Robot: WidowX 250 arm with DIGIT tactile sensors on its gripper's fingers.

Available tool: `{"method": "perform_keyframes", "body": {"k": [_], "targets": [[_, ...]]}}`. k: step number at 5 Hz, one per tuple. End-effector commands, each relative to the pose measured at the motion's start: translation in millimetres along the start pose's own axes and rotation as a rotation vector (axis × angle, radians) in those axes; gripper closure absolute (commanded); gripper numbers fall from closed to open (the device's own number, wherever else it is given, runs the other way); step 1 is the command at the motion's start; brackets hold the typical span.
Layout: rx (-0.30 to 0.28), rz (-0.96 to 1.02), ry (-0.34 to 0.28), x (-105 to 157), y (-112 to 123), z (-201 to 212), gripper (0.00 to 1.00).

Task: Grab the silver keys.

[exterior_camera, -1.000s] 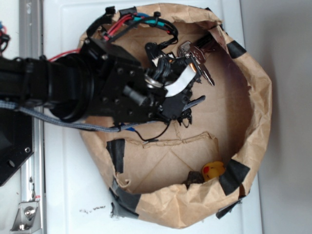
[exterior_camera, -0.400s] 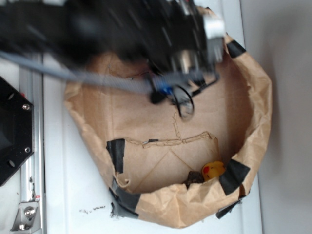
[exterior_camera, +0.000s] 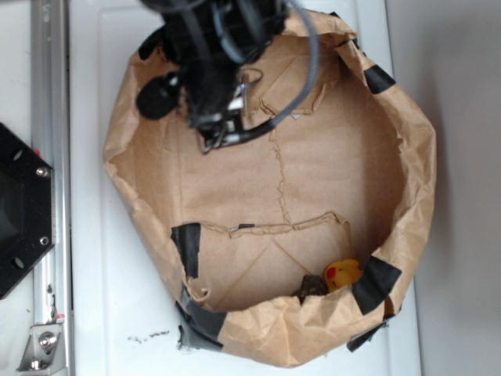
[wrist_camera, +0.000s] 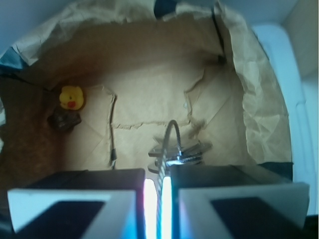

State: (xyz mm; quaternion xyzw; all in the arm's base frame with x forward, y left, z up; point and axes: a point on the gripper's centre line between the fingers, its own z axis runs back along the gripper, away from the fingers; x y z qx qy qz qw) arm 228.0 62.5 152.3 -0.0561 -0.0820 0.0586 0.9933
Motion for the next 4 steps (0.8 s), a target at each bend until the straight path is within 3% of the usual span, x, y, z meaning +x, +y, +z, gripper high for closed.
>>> {"method": "perform_keyframes", "body": {"k": [1, 2, 3, 4], "targets": [[0.187, 0.038, -0.047, 27.6, -12.3, -23.8, 1.00], [0.269, 0.032, -0.125, 31.6, -22.3, -43.5, 1.00], [0.234, 0.044, -0.085, 36.6, -20.0, -42.3, 1.00], [0.231, 0.049, -0.100, 36.0, -17.9, -41.1, 1.00]]}}
